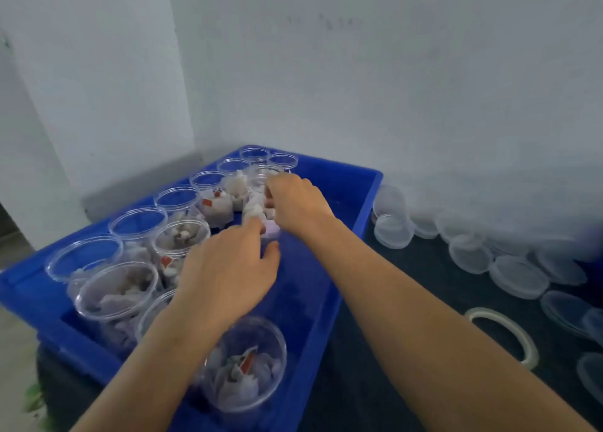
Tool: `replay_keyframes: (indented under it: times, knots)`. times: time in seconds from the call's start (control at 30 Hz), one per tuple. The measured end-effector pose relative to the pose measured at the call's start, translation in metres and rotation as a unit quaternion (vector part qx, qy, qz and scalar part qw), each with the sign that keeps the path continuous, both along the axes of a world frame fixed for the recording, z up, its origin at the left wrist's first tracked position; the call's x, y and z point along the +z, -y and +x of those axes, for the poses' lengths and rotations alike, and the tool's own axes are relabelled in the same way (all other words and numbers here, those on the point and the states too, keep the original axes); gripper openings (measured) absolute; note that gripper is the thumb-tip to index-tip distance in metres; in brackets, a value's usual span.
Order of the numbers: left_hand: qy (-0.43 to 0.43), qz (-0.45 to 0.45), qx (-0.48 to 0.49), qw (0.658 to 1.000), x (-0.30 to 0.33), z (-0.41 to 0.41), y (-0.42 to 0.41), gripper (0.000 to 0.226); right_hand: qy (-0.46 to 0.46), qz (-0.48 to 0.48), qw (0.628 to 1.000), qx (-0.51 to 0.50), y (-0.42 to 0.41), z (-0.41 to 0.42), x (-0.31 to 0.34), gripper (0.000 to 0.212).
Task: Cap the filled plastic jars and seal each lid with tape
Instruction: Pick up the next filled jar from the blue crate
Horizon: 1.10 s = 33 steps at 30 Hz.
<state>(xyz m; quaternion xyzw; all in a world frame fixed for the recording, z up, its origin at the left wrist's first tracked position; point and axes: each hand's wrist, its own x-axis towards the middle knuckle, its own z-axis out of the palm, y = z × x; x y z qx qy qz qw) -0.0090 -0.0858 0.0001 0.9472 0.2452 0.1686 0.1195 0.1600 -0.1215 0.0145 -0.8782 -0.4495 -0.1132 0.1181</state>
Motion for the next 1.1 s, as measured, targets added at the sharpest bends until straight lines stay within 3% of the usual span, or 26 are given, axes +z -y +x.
replay_keyframes:
  times: [0.17, 0.3, 0.4, 0.5, 0.57, 0.67, 0.7, 0.83, 0.93, 1.03, 1.07, 1.1]
  knots:
    - [0.1, -0.018, -0.054, 0.993, 0.028, -0.009, 0.06, 0.045, 0.052, 0.175, 0.983, 0.018, 0.088, -0.02, 0.053, 0.009]
    - [0.227, -0.07, -0.108, 0.965, 0.016, 0.003, 0.133, 0.055, 0.076, 0.304, 0.95, 0.01, 0.174, -0.033, 0.062, 0.004]
    - [0.275, -0.132, -0.149, 0.941, -0.011, 0.034, 0.179, 0.08, 0.089, 0.271, 0.957, -0.048, 0.225, -0.032, 0.041, 0.011]
    - [0.27, -0.211, -0.161, 0.926, -0.04, 0.066, 0.204, 0.104, 0.053, 0.153, 0.979, -0.12, 0.258, -0.024, 0.003, 0.019]
    - [0.253, -0.255, -0.171, 0.917, -0.06, 0.088, 0.209, 0.097, 0.003, 0.102, 0.985, -0.138, 0.272, -0.017, -0.023, 0.017]
    - [0.267, -0.37, -0.195, 0.868, -0.089, 0.124, 0.206, 0.046, -0.058, 0.12, 0.981, -0.144, 0.283, -0.006, -0.053, 0.008]
    - [0.269, -0.377, -0.198, 0.864, -0.096, 0.132, 0.205, 0.043, -0.068, 0.138, 0.978, -0.144, 0.285, -0.003, -0.059, 0.006]
    - [0.28, -0.352, -0.184, 0.874, -0.12, 0.144, 0.207, 0.075, -0.11, 0.183, 0.971, -0.109, 0.294, 0.017, -0.07, 0.01]
    - [0.301, -0.359, -0.188, 0.863, -0.131, 0.147, 0.209, 0.09, -0.185, 0.264, 0.941, -0.103, 0.311, 0.037, -0.065, 0.02]
    - [0.307, -0.38, -0.183, 0.853, -0.138, 0.155, 0.207, 0.094, -0.197, 0.443, 0.859, -0.167, 0.328, 0.068, -0.074, 0.017]
    - [0.308, -0.377, -0.186, 0.853, -0.14, 0.156, 0.207, 0.091, -0.184, 0.459, 0.841, -0.221, 0.334, 0.079, -0.082, 0.019]
    - [0.311, -0.374, -0.19, 0.853, -0.141, 0.156, 0.206, 0.087, -0.163, 0.425, 0.846, -0.279, 0.339, 0.088, -0.091, 0.023]
